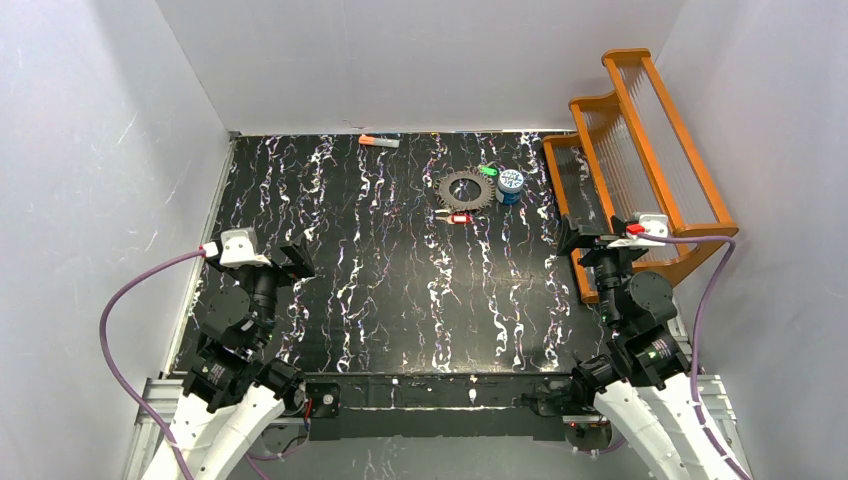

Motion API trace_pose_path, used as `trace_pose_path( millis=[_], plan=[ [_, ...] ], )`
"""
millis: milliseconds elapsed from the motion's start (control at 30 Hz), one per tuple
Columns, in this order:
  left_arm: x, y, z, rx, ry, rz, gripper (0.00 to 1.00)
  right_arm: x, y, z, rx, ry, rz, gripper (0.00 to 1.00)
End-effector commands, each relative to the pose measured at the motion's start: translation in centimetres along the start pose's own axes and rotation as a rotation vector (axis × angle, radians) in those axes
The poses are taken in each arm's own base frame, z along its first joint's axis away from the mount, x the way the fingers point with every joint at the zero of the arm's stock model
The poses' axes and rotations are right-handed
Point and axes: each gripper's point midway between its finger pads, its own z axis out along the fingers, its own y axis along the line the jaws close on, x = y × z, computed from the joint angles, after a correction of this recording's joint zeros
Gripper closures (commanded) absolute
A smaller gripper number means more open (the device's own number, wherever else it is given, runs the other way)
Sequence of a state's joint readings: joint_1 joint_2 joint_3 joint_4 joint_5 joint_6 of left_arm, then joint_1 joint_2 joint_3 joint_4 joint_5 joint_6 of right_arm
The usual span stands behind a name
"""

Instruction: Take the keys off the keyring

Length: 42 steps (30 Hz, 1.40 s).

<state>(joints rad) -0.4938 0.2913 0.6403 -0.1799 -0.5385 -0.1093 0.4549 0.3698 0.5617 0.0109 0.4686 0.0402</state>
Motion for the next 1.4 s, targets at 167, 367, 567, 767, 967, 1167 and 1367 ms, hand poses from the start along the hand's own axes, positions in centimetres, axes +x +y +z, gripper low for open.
trace_pose_path(
  millis=[167,367,567,767,967,1167,1367],
  plan=[
    [-1.6,-0.5,-0.8,0.054,-0.064,-0.031,0.02,-2.2,0.0,-0.5,-0.016,-0.083,-0.003,0.01],
    [-2.4,-1.0,-1.7,0.110,-0.110,-0.063,0.02,-1.3,0.1,0.3,-0.006,-0.044,-0.044,0.01],
    [-2.0,-0.2,-1.6,0.068,-0.099,-0.060,0.02,0.2,1.6,2.0,-0.053,0.003,-0.048,0.01],
    [-1.0,-0.9,-0.6,0.072,-0.042,-0.023,0.02,2.5,6.1,3.5,-0.265,0.224,-0.126,0.01],
    [-0.2,-0.7,-0.1,0.049,-0.009,0.009,0.02,6.9,8.6,7.0,-0.334,0.386,-0.215,0.02],
    [-0.2,-0.8,-0.1,0.057,-0.015,0.009,0.02,12.2,10.3,10.9,-0.407,0.451,-0.457,0.03],
    [-0.4,-1.0,-0.3,0.076,-0.029,0.004,0.02,17.2,11.8,14.4,-0.530,0.536,-0.710,0.15]
  ],
)
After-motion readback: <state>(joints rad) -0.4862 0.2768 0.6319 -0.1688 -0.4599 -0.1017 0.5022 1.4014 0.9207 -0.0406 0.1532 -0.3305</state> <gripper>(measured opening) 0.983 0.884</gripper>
